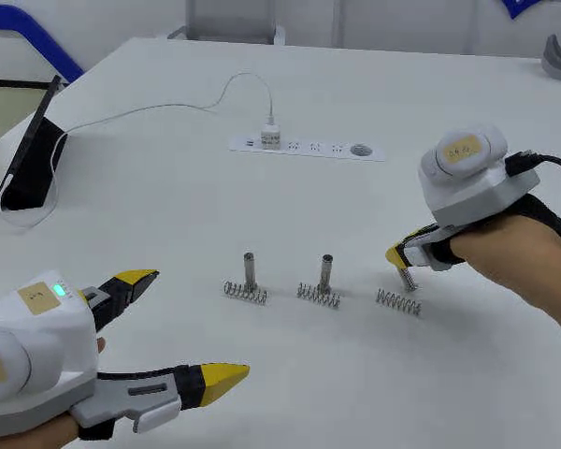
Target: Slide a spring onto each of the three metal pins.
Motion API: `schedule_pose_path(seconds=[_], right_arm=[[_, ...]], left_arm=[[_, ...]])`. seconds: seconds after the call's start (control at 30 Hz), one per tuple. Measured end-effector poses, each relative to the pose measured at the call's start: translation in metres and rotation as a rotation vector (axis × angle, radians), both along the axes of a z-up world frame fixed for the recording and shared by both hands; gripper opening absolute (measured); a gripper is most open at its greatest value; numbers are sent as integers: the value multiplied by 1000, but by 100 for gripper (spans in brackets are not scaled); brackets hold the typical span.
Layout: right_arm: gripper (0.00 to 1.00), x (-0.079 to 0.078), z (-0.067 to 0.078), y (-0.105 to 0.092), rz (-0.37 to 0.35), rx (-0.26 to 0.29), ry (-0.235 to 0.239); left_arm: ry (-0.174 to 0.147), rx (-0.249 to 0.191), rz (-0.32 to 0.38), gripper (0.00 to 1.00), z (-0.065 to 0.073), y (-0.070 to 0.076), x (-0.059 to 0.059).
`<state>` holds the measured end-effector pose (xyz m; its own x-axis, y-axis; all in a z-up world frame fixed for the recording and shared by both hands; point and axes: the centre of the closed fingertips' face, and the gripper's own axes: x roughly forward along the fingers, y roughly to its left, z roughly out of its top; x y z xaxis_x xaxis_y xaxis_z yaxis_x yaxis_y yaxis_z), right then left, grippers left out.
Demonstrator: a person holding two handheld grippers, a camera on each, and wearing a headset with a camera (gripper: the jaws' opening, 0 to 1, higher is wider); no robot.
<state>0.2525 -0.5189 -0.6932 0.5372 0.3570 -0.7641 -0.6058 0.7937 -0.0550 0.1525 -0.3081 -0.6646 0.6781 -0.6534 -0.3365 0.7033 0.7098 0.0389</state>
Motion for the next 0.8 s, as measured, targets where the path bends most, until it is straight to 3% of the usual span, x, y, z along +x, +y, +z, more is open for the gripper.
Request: schedule_pose_path(seconds=[0.2,0.8], right_arm=[[9,-8,6,-1,-10,20,-12],[9,-17,4,1,-16,83,-31]], left_arm=[[-8,2,-7,92,3,-1,0],[-20,6,-20,93,8,-5,-3]])
